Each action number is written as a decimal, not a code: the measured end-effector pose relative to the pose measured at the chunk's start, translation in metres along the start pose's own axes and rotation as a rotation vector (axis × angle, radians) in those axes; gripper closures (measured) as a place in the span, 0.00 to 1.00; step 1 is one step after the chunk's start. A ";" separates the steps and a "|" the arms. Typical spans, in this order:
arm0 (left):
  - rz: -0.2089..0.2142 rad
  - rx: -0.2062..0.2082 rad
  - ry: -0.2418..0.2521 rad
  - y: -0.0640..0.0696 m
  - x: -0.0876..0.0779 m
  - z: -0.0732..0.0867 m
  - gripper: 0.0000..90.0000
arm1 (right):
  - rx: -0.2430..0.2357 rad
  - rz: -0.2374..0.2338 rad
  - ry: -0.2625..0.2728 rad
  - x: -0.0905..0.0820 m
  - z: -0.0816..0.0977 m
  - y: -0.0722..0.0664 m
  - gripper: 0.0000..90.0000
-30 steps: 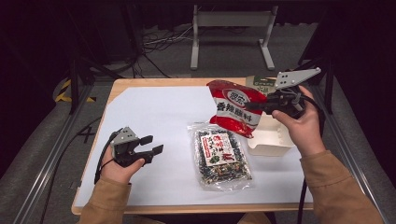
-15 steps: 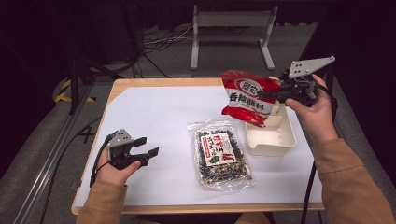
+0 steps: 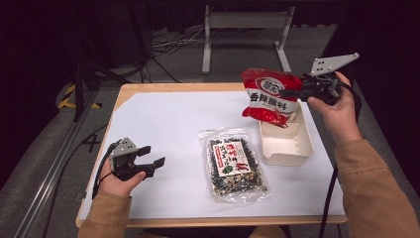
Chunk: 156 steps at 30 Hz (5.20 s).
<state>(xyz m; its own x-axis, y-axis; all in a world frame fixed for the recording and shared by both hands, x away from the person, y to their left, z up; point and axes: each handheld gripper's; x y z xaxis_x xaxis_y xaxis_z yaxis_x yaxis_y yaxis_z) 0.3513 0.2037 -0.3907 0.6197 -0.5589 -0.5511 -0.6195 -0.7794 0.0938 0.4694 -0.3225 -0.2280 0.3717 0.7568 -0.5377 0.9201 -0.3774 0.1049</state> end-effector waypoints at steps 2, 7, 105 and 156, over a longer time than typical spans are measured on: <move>-0.001 0.005 -0.003 0.000 0.001 0.000 0.33 | 0.003 0.007 -0.004 -0.001 0.002 0.004 1.00; 0.002 0.004 -0.006 0.000 0.003 0.000 0.33 | 0.007 0.029 -0.006 -0.003 0.009 0.014 1.00; 0.026 0.021 -0.031 0.003 0.022 -0.004 0.29 | 0.201 0.214 -0.119 0.009 0.095 0.049 0.86; 0.104 0.076 -0.018 0.013 0.029 -0.027 0.17 | 0.219 0.202 0.133 -0.022 0.101 -0.101 0.51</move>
<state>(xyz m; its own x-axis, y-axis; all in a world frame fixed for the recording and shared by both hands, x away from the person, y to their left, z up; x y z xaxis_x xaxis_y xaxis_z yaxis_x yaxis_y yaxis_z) 0.3744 0.1698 -0.3828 0.5417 -0.6300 -0.5564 -0.7153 -0.6932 0.0885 0.3557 -0.3552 -0.3110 0.5706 0.7122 -0.4089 0.7827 -0.6224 0.0081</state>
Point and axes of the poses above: each handheld gripper's, and its own axes: x roughly forward along the jaws, z roughly out of its underside, y roughly to its right, and after that the axes turned 5 degrees about -z, right-handed
